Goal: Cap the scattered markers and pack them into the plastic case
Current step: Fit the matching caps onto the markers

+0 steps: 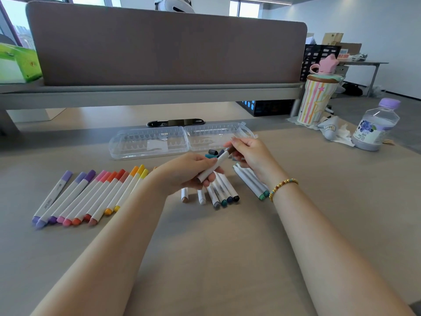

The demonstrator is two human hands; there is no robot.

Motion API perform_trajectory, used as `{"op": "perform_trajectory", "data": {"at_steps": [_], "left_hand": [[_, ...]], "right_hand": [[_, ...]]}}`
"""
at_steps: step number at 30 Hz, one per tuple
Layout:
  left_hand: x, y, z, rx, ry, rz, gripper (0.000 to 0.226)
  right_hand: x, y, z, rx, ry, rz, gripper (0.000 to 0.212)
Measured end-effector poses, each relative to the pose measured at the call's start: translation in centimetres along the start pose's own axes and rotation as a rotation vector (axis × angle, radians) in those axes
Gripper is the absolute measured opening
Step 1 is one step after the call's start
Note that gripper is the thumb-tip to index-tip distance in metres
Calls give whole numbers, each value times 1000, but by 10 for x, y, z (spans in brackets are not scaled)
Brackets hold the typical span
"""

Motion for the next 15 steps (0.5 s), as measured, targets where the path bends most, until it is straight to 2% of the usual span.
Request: {"op": "perform_trajectory", "data": {"at_steps": [4, 15], "left_hand": [[6, -5, -1, 2, -17, -234, 31], [10, -12, 0, 63, -109, -335, 30]], "right_hand": [[8, 3, -4, -32, 16, 16, 26], [15, 8, -2, -42, 31, 191, 25]]}}
Point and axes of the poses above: each hand's wrist, its own z-axis towards the middle knuckle, its own x-axis out of the palm, y = z × x, the point moved 9 cm from there along z, towards the middle knuckle, and after that the axes turned 5 degrees about x, right-handed, at the moved point
